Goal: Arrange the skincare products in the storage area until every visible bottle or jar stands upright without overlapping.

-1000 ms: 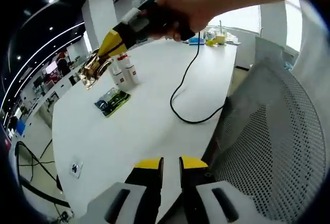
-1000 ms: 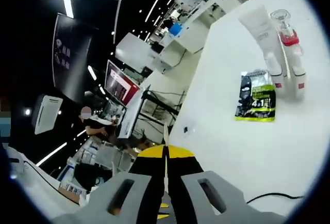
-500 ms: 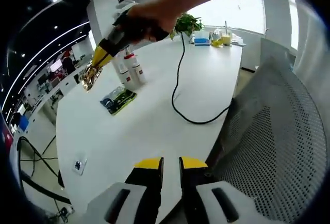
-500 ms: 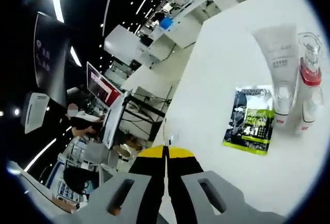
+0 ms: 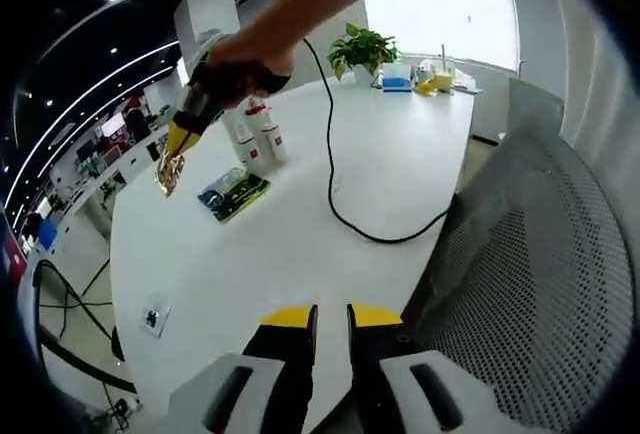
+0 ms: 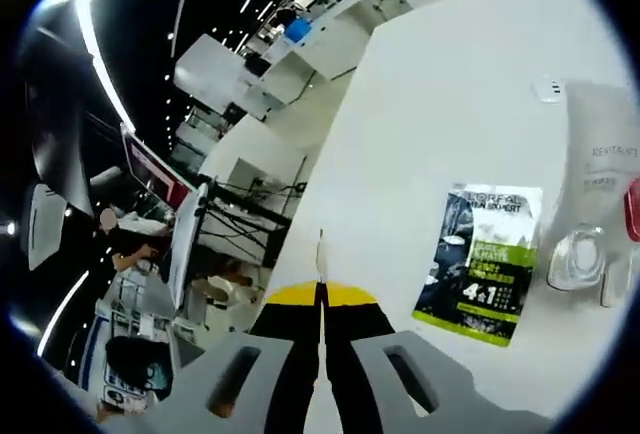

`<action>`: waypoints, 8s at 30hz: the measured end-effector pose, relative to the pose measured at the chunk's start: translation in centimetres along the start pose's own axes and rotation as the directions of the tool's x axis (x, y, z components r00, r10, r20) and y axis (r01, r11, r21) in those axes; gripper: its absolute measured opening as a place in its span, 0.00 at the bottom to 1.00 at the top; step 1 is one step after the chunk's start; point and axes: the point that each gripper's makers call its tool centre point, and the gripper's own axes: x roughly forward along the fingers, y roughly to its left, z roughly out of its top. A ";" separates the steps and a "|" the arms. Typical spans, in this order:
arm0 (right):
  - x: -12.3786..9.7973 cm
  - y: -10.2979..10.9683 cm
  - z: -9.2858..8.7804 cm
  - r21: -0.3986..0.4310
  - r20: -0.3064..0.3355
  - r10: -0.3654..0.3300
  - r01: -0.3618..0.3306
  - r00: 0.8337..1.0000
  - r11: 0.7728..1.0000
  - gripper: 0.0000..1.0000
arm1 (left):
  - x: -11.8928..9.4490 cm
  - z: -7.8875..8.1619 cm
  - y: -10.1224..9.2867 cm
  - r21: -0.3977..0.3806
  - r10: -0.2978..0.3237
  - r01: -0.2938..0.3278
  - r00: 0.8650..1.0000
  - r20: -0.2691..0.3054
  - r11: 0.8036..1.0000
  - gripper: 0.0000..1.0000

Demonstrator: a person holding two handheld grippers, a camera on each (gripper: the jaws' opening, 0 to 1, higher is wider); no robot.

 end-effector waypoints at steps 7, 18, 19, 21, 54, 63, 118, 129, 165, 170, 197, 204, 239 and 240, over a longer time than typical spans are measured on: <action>1.7 -1.4 1.1 0.032 -0.004 -0.055 0.055 0.998 0.998 0.00 | -0.1 0.1 0.2 0.000 0.005 -0.005 1.000 0.007 1.000 0.12; 5.0 -3.6 2.4 0.025 -0.062 -0.134 0.136 0.989 0.990 0.00 | -0.1 0.1 0.2 -0.015 0.007 -0.007 1.000 0.009 1.000 0.11; 5.2 -3.8 2.6 0.019 -0.063 -0.142 0.144 0.988 0.989 0.00 | -0.1 0.1 0.2 -0.014 0.007 -0.007 1.000 0.010 1.000 0.11; 5.8 -4.6 2.7 0.013 -0.070 -0.163 0.165 0.984 0.986 0.00 | -0.1 0.2 0.3 -0.018 0.007 -0.007 1.000 0.015 1.000 0.11; 8.8 -10.7 1.0 0.011 -0.185 -0.315 0.323 0.931 0.946 0.00 | -0.3 0.3 0.3 -0.036 -0.006 0.007 1.000 0.025 0.999 0.11; 9.3 -11.5 1.4 0.025 -0.168 -0.329 0.338 0.929 0.941 0.00 | -0.3 0.3 0.5 -0.043 -0.003 0.004 1.000 0.023 0.999 0.11; 11.8 -8.2 2.9 -0.607 -0.107 -0.384 0.246 0.917 0.756 0.32 | -0.4 0.2 0.5 -0.027 0.005 -0.004 1.000 0.019 1.000 0.11; 12.7 -8.3 1.7 -0.875 -0.342 -0.450 -0.105 0.825 0.473 0.51 | -0.3 0.0 0.6 -0.029 0.002 -0.002 1.000 0.015 1.000 0.11; 11.7 -10.1 0.6 -0.885 -0.416 -0.543 -0.189 0.729 0.425 0.37 | -0.3 -0.4 0.7 -0.031 0.011 -0.011 1.000 -0.004 0.999 0.11; 11.3 -10.7 0.8 -0.884 -0.420 -0.559 -0.181 0.715 0.431 0.37 | -0.3 -0.4 0.8 -0.031 0.015 -0.015 1.000 -0.002 0.999 0.11; 13.8 -2.5 -0.9 -0.887 -0.440 -0.408 -0.318 0.800 0.334 0.60 | -0.3 -0.4 0.8 -0.028 0.019 -0.019 1.000 -0.005 0.999 0.11; 15.2 1.3 -4.7 -0.871 -0.491 -0.388 -0.430 0.780 0.237 0.61 | -0.4 -0.4 1.1 -0.026 0.036 -0.036 0.999 -0.006 0.999 0.11; 19.8 4.2 -12.7 -0.780 -0.548 -0.486 -0.626 0.681 0.002 0.49 | -0.7 -0.4 2.0 -0.024 0.086 -0.086 0.996 0.002 0.996 0.11; 19.9 4.3 -12.6 -0.778 -0.545 -0.490 -0.629 0.681 -0.009 0.49 | -0.7 -0.4 2.0 -0.022 0.085 -0.085 0.996 0.002 0.996 0.11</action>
